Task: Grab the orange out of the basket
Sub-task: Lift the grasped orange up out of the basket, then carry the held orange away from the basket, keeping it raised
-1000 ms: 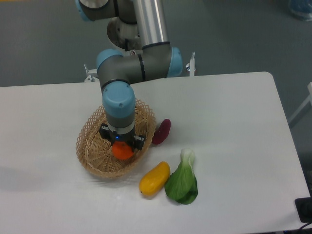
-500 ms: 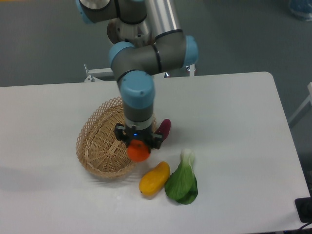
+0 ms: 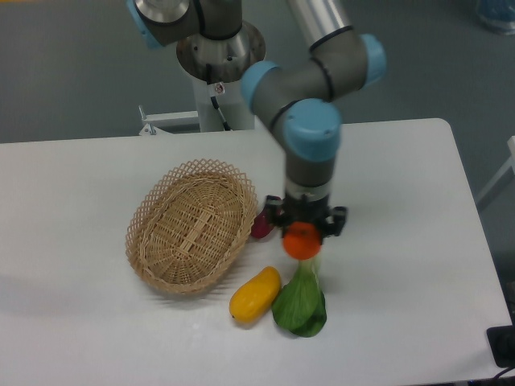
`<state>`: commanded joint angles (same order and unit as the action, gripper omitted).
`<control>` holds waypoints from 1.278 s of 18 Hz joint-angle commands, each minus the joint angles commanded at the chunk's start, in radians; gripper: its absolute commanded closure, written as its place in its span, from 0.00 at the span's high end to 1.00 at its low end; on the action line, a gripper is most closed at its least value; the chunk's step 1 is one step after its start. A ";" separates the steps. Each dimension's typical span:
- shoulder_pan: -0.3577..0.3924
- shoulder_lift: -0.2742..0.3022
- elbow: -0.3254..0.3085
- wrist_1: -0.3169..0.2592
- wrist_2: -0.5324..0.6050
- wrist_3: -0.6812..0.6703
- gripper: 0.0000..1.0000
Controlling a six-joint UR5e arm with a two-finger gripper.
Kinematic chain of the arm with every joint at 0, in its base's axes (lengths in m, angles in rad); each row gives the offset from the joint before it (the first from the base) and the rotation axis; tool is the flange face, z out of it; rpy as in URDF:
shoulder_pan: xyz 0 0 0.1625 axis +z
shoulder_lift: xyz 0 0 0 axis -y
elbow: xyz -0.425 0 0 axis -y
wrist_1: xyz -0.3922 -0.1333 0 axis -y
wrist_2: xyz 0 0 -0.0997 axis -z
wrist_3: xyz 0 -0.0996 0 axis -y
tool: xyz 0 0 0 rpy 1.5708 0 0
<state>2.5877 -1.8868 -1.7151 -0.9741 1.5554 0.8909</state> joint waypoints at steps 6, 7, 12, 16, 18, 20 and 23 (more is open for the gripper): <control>0.098 -0.029 0.048 0.005 0.002 0.184 0.55; 0.100 -0.037 0.055 0.005 0.002 0.195 0.55; 0.108 -0.058 0.083 0.009 0.003 0.270 0.57; 0.120 -0.078 0.115 0.012 0.005 0.293 0.58; 0.149 -0.101 0.158 0.002 0.005 0.361 0.58; 0.173 -0.103 0.161 -0.002 0.005 0.410 0.59; 0.177 -0.103 0.161 -0.003 0.024 0.441 0.59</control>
<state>2.7642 -1.9896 -1.5539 -0.9771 1.5798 1.3315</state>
